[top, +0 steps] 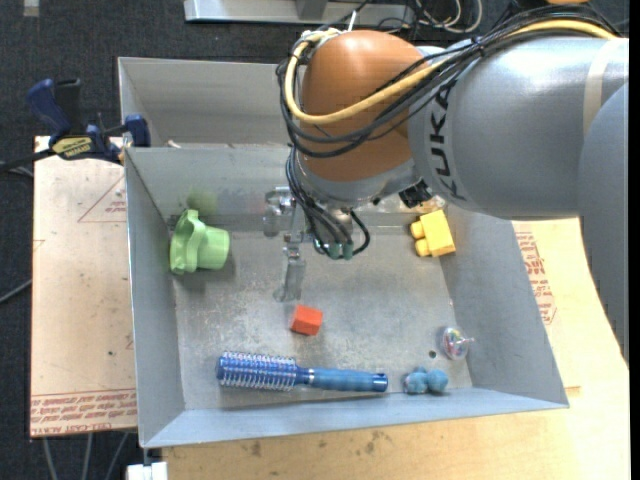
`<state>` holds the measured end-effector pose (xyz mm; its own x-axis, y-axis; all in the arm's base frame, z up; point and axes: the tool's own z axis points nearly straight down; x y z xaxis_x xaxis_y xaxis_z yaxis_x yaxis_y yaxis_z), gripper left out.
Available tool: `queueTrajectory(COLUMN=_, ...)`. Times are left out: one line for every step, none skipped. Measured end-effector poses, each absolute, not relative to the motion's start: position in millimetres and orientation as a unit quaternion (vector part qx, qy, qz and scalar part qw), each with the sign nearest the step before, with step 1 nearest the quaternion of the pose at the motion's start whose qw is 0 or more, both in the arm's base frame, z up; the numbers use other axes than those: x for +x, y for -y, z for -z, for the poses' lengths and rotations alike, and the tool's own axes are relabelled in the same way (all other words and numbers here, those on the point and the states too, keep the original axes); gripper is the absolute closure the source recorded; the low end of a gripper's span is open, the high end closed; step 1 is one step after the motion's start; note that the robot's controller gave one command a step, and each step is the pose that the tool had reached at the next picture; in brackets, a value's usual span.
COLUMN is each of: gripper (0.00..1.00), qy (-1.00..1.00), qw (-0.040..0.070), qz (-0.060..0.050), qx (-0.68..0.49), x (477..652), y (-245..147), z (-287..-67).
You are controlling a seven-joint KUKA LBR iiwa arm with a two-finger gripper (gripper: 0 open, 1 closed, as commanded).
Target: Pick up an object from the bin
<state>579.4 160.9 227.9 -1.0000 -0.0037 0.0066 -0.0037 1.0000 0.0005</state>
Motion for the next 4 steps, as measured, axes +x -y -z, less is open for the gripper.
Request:
queueTrajectory(gripper=0.00, qy=0.992, qw=-0.004, qz=0.002, qx=0.124, x=490.8, y=-161.6, z=-69.0)
queueTrajectory(gripper=0.00, qy=0.995, qw=-0.001, qz=0.001, qx=0.103, x=480.8, y=-151.2, z=-101.0)
queueTrajectory(gripper=0.00, qy=0.998, qw=0.000, qz=0.001, qx=0.065, x=481.6, y=-155.1, z=-99.6)
queueTrajectory(gripper=0.00, qy=0.993, qw=-0.010, qz=0.002, qx=0.118, x=486.0, y=-143.9, z=-72.8)
